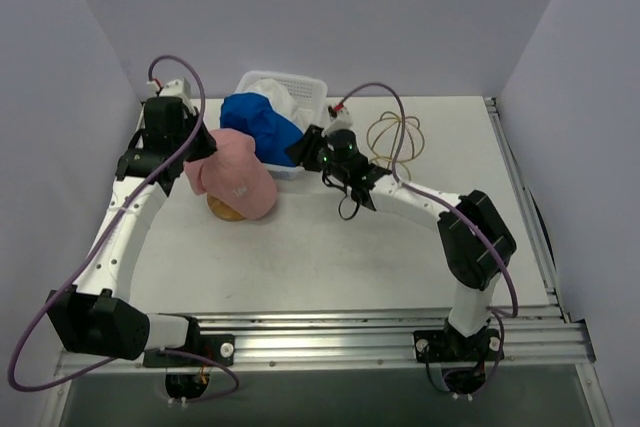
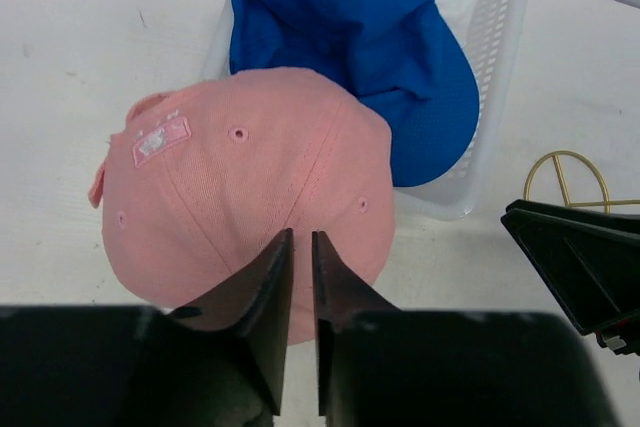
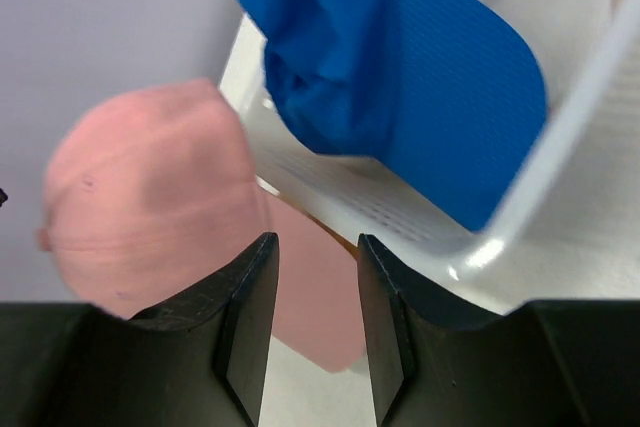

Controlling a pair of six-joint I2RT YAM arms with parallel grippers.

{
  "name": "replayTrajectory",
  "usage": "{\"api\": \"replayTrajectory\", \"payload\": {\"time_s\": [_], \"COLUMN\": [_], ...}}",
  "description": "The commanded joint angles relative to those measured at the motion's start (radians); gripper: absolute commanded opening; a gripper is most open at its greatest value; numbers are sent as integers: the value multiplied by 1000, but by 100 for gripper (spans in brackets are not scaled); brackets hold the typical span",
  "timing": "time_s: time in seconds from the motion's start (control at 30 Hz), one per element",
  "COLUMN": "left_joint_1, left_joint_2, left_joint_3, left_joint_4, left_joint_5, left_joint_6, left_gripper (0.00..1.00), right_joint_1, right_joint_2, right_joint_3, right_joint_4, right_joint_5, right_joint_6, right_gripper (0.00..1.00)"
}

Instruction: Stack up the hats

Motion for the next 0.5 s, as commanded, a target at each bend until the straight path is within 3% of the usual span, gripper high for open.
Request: {"api": "replayTrajectory", "payload": {"time_s": [0.0,0.07,0.23,0.47], "left_joint_1": [2,2,8,48], "left_joint_2": [-5,0,-24,-84], "left_joint_3": [132,158,167,141], "left_joint_4": [1,-17,-74,-100], "left_joint_5": [6,2,-95,-132], "left_joint_6": [21,27,30,20], "left_gripper": [25,31,35,40], "right_joint_1": [24,31,83,113], "right_joint_2": [47,102,213,323], "right_joint_3": [204,281,501,637], "right_joint_4": [-61,-95,-202,-261], "right_joint_5": [-4,-37,-33,-28], "right_joint_6": [-144,-188,-299,-330], "right_gripper": [34,34,33,32]}}
